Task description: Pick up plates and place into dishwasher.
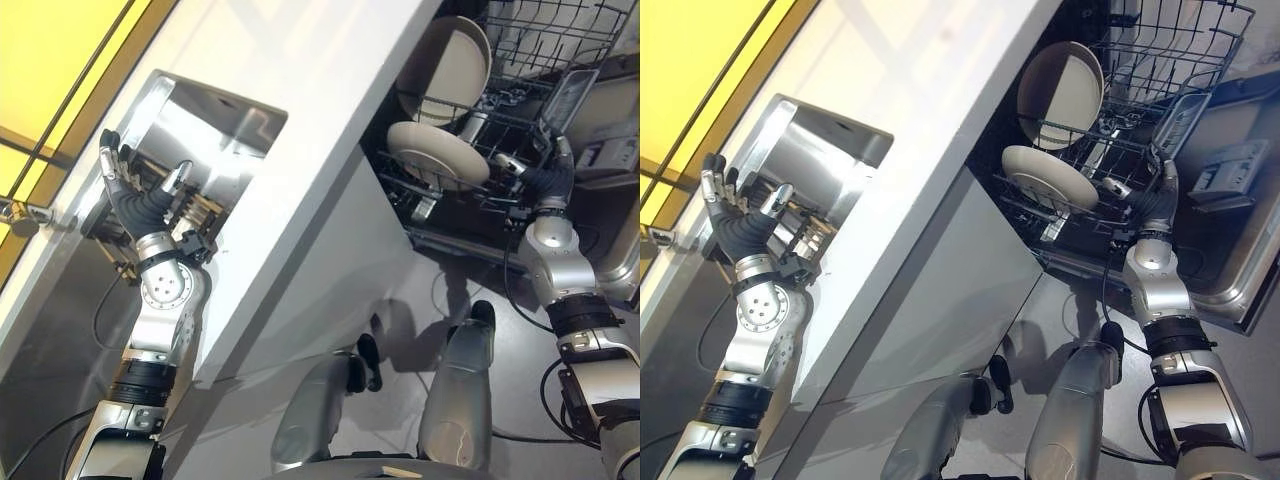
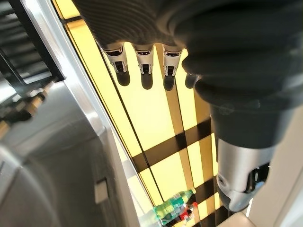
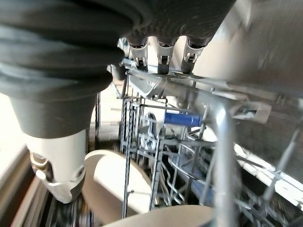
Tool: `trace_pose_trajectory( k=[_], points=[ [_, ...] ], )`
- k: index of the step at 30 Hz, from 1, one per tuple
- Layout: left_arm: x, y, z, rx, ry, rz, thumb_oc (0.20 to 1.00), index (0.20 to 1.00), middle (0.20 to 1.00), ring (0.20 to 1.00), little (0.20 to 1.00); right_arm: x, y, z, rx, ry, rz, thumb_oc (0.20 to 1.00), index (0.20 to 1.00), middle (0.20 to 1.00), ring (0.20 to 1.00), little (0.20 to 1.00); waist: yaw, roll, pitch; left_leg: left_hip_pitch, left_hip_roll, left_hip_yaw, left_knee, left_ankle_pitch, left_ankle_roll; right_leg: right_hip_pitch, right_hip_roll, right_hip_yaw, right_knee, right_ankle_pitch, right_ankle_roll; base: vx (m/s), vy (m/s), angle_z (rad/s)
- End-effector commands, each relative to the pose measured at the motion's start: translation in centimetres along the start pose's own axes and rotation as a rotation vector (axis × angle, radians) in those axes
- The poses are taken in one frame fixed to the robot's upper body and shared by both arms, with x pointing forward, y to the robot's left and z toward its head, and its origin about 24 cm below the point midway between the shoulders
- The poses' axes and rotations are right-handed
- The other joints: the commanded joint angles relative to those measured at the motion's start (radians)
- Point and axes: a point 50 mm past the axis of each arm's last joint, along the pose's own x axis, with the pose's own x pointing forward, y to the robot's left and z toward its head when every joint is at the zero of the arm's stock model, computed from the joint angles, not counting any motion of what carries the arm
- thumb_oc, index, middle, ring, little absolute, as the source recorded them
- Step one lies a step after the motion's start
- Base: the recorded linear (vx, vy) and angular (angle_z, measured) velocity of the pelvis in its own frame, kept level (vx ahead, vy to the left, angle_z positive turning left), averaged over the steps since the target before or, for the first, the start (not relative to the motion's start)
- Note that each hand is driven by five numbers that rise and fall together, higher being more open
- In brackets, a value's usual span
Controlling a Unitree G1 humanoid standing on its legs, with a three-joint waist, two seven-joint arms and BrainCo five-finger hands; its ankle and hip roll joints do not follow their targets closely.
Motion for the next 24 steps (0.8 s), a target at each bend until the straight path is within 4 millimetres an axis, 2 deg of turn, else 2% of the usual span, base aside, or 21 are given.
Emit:
trace_pose_trajectory(
  k=[1,10,17,24],
  points=[
    [-0.5,0.6,0.0,-0.027,-0.011,0.013,1.000,1.000,1.000,1.000,1.000,1.0,7.1,12.3,0.152,-0.407,0.289,1.000,1.000,1.000,1.000,1.000,0.072,0.023,0.045,-0.055,-0.025,-0.026,0.191,-0.172,-0.032,0.094,-0.134,0.122,-0.215,0.169,0.009,0.04,0.028,0.12],
    [0.1,1.0,0.6,-0.010,-0.027,0.000,1.000,1.000,1.000,1.000,1.000,1.5,6.6,14.0,0.209,-0.451,0.237,1.000,1.000,1.000,1.000,1.000,0.111,0.009,0.074,-0.108,-0.032,-0.032,0.217,-0.169,-0.028,0.076,-0.153,0.093,-0.232,0.210,0.012,0.01,-0.036,0.18],
    [0.1,1.3,1.0,-0.008,-0.045,0.004,1.000,1.000,1.000,1.000,1.000,1.8,7.0,15.8,0.237,-0.494,0.232,1.000,1.000,1.000,1.000,1.000,0.143,0.024,0.078,-0.154,-0.032,-0.027,0.214,-0.157,-0.037,0.057,-0.195,0.058,-0.274,0.247,0.024,-0.01,-0.026,0.11],
    [-0.3,2.0,1.2,-0.022,-0.050,0.009,1.000,1.000,1.000,1.000,1.000,1.6,7.6,16.6,0.265,-0.531,0.305,1.000,1.000,1.000,1.000,1.000,0.168,0.043,0.078,-0.168,-0.029,0.002,0.201,-0.144,-0.042,0.064,-0.247,0.012,-0.319,0.287,0.039,0.01,0.006,0.03]
  ],
)
